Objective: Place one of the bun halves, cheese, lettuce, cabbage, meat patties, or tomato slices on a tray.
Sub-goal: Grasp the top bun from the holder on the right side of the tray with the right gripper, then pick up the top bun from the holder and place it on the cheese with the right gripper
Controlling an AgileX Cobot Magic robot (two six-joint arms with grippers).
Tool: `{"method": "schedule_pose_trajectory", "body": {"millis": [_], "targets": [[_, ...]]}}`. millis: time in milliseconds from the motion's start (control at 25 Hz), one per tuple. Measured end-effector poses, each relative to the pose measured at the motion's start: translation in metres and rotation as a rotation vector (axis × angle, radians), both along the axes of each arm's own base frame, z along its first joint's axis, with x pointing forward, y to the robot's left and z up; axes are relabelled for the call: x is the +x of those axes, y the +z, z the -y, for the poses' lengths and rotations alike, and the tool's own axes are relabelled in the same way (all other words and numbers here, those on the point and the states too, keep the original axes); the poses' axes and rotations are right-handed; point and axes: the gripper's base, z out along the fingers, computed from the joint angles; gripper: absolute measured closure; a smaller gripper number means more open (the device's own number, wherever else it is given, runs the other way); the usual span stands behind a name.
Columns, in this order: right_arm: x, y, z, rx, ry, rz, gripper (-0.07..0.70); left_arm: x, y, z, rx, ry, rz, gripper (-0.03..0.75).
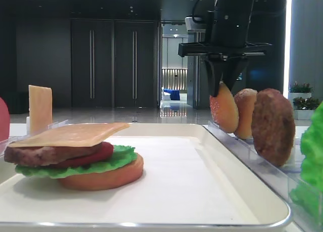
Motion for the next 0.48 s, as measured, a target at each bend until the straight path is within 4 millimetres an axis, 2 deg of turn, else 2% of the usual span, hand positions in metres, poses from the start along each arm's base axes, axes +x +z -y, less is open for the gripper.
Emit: {"method": "schedule_pose_trajectory", "body": {"millis": [240, 480], "targets": [[-0.005, 0.007, 0.002, -0.001, -0.006, -0.025, 0.470, 0.000, 0.000, 0.000, 0.000, 0.000, 0.000, 0.556], [-0.016, 0.051, 0.000, 0.067, 0.013, -0.028, 0.470, 0.000, 0.000, 0.000, 0.000, 0.000, 0.000, 0.556]]}}
